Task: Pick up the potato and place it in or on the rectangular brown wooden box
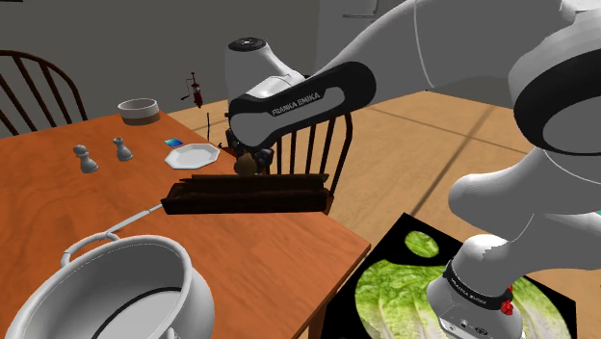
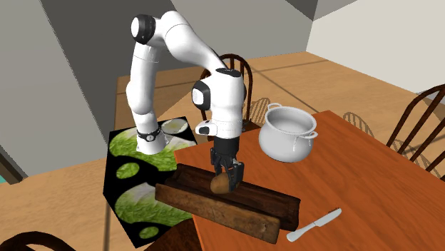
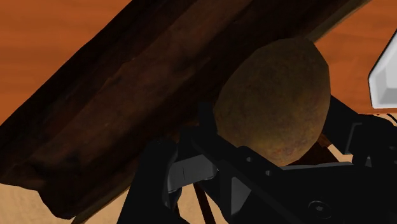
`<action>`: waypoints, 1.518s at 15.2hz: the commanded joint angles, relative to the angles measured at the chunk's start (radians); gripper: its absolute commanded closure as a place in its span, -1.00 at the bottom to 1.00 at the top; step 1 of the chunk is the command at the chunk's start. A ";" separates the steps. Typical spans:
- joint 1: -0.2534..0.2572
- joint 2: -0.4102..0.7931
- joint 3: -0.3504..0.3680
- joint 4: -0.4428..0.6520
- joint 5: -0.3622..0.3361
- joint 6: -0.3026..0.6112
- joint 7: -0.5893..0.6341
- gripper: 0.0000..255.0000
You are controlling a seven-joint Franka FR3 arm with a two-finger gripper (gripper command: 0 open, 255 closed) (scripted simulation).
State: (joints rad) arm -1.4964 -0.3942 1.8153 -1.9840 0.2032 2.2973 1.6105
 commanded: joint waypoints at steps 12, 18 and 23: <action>-0.007 -0.005 0.010 -0.011 0.007 0.015 -0.002 -1.00; 0.164 0.061 -0.146 0.023 -0.077 -0.085 0.054 -1.00; 0.164 0.060 -0.147 0.023 -0.075 -0.085 0.052 -1.00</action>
State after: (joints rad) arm -1.3333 -0.3347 1.6698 -1.9613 0.1286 2.2132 1.6624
